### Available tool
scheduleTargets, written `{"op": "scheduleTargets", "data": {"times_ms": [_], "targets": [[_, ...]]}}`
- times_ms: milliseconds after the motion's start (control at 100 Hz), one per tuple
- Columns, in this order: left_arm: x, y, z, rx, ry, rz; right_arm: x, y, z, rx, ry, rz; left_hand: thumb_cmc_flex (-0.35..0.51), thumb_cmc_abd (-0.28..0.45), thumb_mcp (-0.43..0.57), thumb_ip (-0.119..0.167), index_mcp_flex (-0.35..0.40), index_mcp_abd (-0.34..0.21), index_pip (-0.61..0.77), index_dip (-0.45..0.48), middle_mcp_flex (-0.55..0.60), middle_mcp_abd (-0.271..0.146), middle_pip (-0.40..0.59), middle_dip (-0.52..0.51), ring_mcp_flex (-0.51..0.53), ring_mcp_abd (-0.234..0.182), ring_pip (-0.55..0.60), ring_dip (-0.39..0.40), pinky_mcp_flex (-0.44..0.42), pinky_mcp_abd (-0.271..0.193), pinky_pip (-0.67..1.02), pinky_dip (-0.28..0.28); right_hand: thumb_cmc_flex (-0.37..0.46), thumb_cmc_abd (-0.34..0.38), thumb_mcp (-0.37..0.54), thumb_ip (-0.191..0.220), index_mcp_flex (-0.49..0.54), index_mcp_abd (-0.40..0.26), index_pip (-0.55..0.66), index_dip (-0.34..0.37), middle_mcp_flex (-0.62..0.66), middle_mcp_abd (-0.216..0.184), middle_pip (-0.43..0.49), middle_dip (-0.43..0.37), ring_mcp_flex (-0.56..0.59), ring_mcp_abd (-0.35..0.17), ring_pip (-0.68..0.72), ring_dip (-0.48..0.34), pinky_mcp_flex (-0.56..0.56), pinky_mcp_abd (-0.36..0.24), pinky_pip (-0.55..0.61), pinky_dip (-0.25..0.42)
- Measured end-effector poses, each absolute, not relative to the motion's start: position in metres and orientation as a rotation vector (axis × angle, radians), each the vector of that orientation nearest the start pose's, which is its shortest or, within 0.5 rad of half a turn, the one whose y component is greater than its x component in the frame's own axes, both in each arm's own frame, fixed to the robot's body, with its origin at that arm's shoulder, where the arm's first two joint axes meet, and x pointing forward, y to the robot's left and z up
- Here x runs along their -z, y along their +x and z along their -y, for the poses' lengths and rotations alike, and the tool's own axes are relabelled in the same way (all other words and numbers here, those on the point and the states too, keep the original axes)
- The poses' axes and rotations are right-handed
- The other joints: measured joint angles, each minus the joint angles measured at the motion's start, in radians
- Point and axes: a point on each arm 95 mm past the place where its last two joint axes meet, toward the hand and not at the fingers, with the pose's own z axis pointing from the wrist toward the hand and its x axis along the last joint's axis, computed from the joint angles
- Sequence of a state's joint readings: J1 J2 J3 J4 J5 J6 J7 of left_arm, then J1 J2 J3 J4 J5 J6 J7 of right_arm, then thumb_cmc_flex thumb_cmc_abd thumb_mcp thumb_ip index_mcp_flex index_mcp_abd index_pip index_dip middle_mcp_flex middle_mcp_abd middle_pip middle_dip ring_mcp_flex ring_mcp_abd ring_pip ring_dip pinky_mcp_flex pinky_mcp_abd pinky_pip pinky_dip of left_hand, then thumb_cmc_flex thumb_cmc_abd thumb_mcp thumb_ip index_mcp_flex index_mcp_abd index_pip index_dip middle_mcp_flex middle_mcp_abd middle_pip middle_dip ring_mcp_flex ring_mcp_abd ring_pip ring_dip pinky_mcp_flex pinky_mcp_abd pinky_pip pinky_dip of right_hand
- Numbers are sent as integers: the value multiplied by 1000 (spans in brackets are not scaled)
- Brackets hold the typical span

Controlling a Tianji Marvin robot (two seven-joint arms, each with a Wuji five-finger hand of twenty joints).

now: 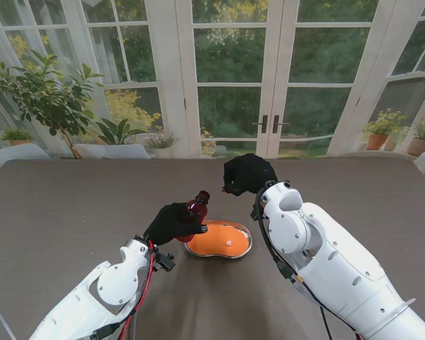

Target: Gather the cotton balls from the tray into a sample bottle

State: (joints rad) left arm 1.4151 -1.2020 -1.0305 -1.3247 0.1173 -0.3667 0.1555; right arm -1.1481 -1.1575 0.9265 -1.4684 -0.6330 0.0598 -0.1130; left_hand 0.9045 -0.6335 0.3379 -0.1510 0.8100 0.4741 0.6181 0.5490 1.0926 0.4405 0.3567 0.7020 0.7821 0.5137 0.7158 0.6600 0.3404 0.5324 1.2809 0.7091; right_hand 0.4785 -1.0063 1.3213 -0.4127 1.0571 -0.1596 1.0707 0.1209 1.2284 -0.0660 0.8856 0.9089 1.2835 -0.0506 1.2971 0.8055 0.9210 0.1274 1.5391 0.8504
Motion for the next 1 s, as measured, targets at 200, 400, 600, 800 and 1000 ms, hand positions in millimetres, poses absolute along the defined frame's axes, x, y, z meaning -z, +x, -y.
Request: {"op": "scheduleTargets", "data": {"times_ms": [200,400,600,800,1000], "targets": [[357,419,58,2325,-1839,-947,229,481,-87,-1879,1211,-1284,0,0,0,0,0,0,0,0,0,0,-1,0,0,0,0,0,0,0,0,0,0,0,0,0,0,1,0,0,0,1,0,0,0,0,0,0,0,1,0,0],[358,420,60,2333,-1839,-957,225,476,-91,-1910,1198,-1267,0,0,0,0,0,0,0,0,0,0,-2,0,0,0,0,0,0,0,0,0,0,0,0,0,0,1,0,0,0,1,0,1,0,1,0,0,0,2,4,0],[360,421,66,2346,-1841,-966,220,471,-97,-1946,1190,-1242,0,0,0,0,0,0,0,0,0,0,-2,0,0,0,0,0,0,0,0,0,0,12,0,3,0,1,0,1,0,1,0,1,0,1,0,0,0,2,4,0],[358,425,72,2365,-1837,-950,215,462,-100,-1987,1184,-1222,0,0,0,0,0,0,0,0,0,0,-2,0,0,0,-1,0,0,0,0,0,0,12,-1,3,0,1,0,1,0,1,0,1,0,1,0,0,0,2,4,0],[354,429,78,2394,-1819,-910,214,457,-102,-2006,1196,-1210,0,0,0,0,0,0,0,0,0,0,-2,0,0,0,-2,0,0,0,0,0,0,12,-1,3,0,2,0,2,0,2,0,1,0,2,0,0,0,3,4,0]]}}
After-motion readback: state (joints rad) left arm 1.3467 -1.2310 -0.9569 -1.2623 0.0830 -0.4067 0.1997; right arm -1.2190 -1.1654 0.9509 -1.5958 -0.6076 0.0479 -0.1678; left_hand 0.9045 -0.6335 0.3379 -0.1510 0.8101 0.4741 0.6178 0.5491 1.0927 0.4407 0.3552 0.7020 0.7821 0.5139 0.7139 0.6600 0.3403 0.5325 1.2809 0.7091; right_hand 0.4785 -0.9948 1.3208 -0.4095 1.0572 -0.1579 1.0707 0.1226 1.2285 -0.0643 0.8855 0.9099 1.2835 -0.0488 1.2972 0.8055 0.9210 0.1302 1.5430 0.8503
